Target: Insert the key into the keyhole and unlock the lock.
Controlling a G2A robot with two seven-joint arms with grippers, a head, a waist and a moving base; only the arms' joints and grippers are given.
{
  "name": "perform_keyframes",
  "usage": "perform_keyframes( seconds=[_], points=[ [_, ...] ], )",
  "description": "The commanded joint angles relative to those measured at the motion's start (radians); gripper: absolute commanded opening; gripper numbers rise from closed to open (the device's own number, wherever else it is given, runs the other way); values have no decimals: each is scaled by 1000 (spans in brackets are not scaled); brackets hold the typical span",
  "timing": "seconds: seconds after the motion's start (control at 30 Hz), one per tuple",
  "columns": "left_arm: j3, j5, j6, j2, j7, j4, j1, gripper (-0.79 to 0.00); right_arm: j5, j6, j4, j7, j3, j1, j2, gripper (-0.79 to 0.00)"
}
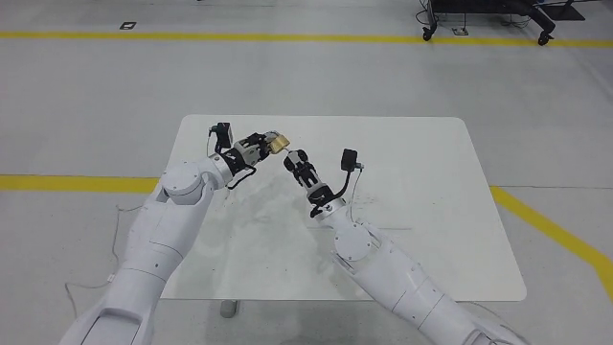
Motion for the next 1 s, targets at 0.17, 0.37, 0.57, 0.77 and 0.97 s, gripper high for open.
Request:
perform_keyframes(
  seconds=[0.17, 0.37, 0.57, 0.77, 0.97],
  points=[
    [-6, 1, 5, -1, 19, -13, 9, -785, -3, 19, 14, 6, 12, -3, -15, -785],
    [-6, 19, 8, -1, 21, -20, 11, -785, -11, 13, 21, 18, 24, -9, -26, -785],
    [-6, 4, 16, -3, 4, -20, 12, -785, -23, 5, 25, 27, 39, -15, -35, -785],
    [-8, 3, 11, -4, 1, -13, 9, -785, -39, 0, 22, 34, 49, -25, -42, -785],
    [-17, 2, 4, -4, 5, -12, 11, -785, -61, -7, 9, 30, 65, -43, -47, -785]
  ],
)
